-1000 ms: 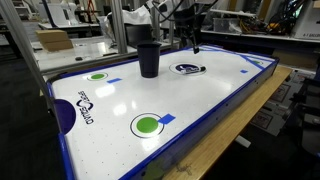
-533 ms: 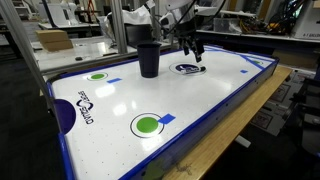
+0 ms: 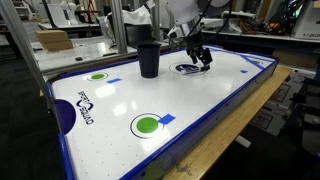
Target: Put the marker into the cup
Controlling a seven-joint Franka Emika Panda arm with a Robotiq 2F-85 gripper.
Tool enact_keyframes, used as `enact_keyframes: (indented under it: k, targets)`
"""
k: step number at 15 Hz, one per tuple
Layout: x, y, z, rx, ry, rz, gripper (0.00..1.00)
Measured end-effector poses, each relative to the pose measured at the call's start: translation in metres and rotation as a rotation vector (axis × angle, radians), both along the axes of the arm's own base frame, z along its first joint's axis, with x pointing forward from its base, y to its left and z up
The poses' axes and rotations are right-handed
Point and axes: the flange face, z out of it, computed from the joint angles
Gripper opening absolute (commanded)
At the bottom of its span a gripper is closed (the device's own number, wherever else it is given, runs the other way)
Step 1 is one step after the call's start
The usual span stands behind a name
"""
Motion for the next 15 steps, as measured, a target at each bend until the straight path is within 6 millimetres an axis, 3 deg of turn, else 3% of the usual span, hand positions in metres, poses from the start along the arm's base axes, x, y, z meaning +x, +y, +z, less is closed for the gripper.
enact_keyframes:
  k: [2, 6, 8, 10, 15]
  targets:
    - [-0.002, -0.002, -0.010, 0.002, 0.008, 0.000, 1.00]
    - [-0.003, 0.001, -0.009, 0.004, 0.008, 0.004, 1.00]
    - [-0.008, 0.012, -0.008, 0.010, 0.010, 0.018, 0.73]
    - [-0.012, 0.022, -0.006, 0.010, 0.002, 0.027, 0.60]
    - [-0.009, 0.026, 0.001, 0.012, -0.010, 0.027, 0.28]
